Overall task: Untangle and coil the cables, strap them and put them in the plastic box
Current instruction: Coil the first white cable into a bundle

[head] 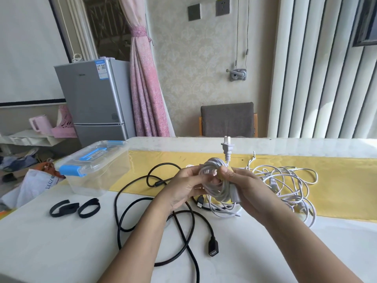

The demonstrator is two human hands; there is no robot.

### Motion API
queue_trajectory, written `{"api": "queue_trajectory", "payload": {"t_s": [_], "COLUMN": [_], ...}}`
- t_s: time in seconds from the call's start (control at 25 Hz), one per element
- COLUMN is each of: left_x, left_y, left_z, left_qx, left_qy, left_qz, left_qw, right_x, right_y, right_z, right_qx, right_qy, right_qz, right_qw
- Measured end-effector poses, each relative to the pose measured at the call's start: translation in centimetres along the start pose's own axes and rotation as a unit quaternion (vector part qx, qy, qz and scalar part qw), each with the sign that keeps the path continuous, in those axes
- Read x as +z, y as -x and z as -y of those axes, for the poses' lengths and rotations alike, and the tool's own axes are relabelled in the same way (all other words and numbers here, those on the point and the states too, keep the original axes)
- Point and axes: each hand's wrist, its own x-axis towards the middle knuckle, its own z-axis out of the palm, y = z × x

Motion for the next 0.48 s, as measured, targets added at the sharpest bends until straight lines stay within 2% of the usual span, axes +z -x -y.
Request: {"api": "queue_trajectory", "payload": {"t_s": [0.12,0.32,0.4,0.48], "left_x": [1.0,-0.1,-1.4,-3.2], "left_y": [0.4,3.0,4.9,7.0], "left_z": [-0.7,-2.8,-3.5,-4.2], "left_qx": [-0.003,0.075,0.083,0.075], "left_qy": [-0.054,-0.170,-0.223,-0.250], "left_qz": [-0.040,-0.128,-0.154,-0.187], "left_qw": [0.998,0.974,0.959,0.947], "right_x": [0.5,3.6,4.9,5.3], "right_y": [0.2,0.6,0.7,0.8], "right_z": [0.1,-0.3,-1.1,-2.4], "right_qx": [-0.013,-0.036,-0.039,-0.057], "right_qy": [-0.015,-0.069,0.039,0.232], "right_qz": [-0.013,0.031,0.033,-0.009], "right_qw": [1.000,0.997,0.998,0.971]}}
